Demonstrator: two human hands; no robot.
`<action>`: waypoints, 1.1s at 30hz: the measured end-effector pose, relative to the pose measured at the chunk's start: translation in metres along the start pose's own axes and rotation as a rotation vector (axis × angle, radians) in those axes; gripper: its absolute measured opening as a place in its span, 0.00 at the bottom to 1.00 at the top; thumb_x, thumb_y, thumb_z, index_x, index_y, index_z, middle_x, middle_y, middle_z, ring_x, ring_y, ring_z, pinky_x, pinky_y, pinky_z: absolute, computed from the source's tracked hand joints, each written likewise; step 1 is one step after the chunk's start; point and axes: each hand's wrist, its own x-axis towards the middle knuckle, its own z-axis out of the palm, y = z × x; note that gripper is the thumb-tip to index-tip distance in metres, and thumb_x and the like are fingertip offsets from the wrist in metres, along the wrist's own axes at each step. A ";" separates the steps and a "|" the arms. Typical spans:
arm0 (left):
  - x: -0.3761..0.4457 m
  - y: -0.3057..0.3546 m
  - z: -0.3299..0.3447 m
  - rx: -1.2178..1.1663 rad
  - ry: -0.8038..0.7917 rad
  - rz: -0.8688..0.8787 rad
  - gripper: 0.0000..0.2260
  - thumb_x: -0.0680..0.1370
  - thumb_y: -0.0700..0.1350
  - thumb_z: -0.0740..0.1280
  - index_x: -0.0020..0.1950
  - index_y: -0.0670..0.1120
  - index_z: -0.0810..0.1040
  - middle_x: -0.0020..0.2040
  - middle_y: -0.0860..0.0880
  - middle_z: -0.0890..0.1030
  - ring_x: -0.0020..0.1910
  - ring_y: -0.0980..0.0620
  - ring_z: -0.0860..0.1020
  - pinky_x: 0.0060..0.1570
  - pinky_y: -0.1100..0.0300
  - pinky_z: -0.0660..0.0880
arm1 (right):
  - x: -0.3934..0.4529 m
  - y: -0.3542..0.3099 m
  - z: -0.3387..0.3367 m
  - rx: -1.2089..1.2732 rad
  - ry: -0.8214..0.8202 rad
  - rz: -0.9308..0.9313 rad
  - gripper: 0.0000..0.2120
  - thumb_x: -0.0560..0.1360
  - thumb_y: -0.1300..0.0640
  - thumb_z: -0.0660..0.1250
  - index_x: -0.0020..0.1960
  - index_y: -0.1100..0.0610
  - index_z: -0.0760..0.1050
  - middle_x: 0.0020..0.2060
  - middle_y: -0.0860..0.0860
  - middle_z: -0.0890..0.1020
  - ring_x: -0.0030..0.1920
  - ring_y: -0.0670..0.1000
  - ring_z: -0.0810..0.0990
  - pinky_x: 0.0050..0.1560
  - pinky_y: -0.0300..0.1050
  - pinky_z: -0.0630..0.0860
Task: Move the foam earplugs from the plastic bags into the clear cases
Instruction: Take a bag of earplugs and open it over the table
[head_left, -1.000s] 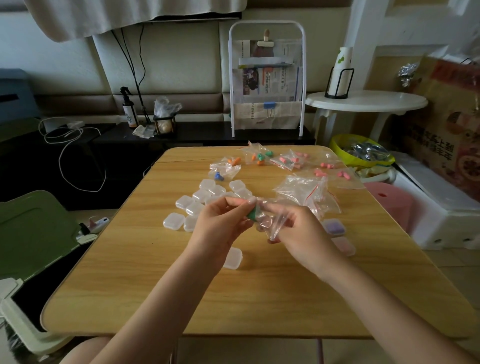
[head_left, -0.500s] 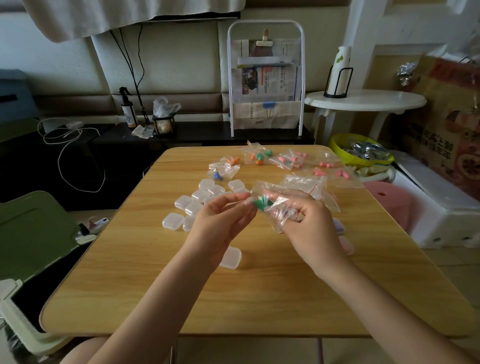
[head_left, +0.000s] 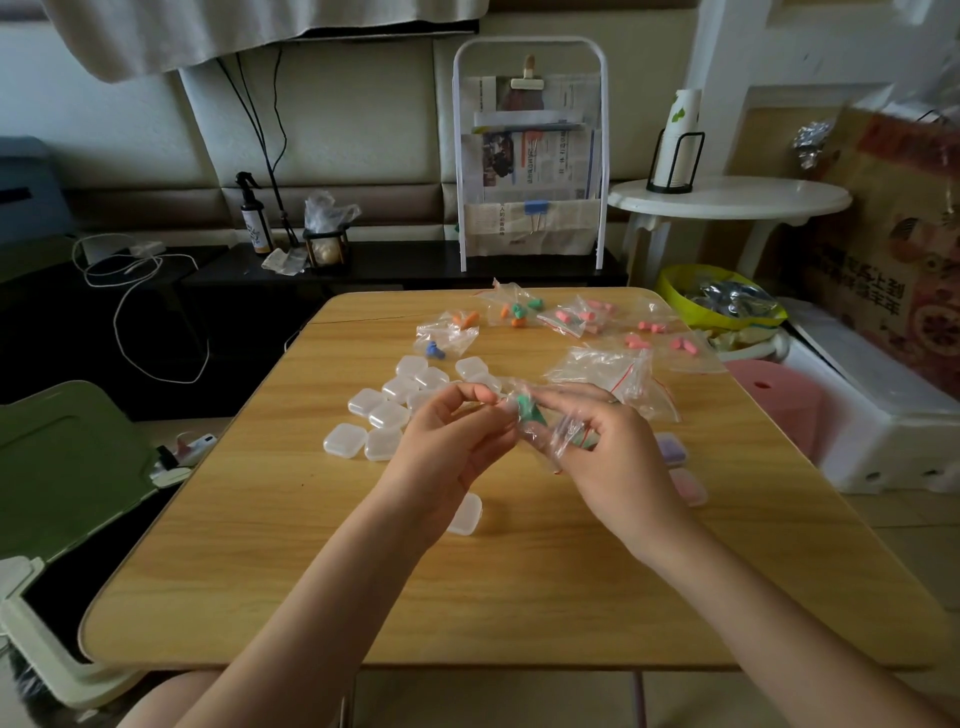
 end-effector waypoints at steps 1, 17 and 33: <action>0.000 0.000 0.000 0.012 -0.006 -0.001 0.06 0.74 0.33 0.66 0.44 0.42 0.72 0.38 0.46 0.79 0.36 0.54 0.80 0.42 0.64 0.80 | 0.000 0.000 0.000 0.001 0.008 0.003 0.19 0.71 0.59 0.72 0.61 0.48 0.77 0.54 0.39 0.77 0.56 0.37 0.75 0.60 0.37 0.74; 0.000 -0.002 -0.003 0.052 -0.013 -0.058 0.07 0.68 0.40 0.70 0.42 0.38 0.77 0.38 0.43 0.81 0.36 0.52 0.81 0.40 0.64 0.79 | 0.001 0.005 -0.003 0.161 -0.103 0.067 0.20 0.74 0.59 0.71 0.62 0.42 0.76 0.61 0.40 0.78 0.61 0.41 0.76 0.55 0.41 0.78; -0.005 -0.004 0.000 0.228 0.019 0.024 0.11 0.73 0.27 0.65 0.39 0.42 0.70 0.36 0.44 0.74 0.35 0.51 0.76 0.39 0.63 0.78 | 0.004 0.013 -0.002 0.161 -0.086 0.087 0.22 0.72 0.65 0.72 0.51 0.36 0.77 0.55 0.41 0.81 0.56 0.45 0.79 0.49 0.45 0.81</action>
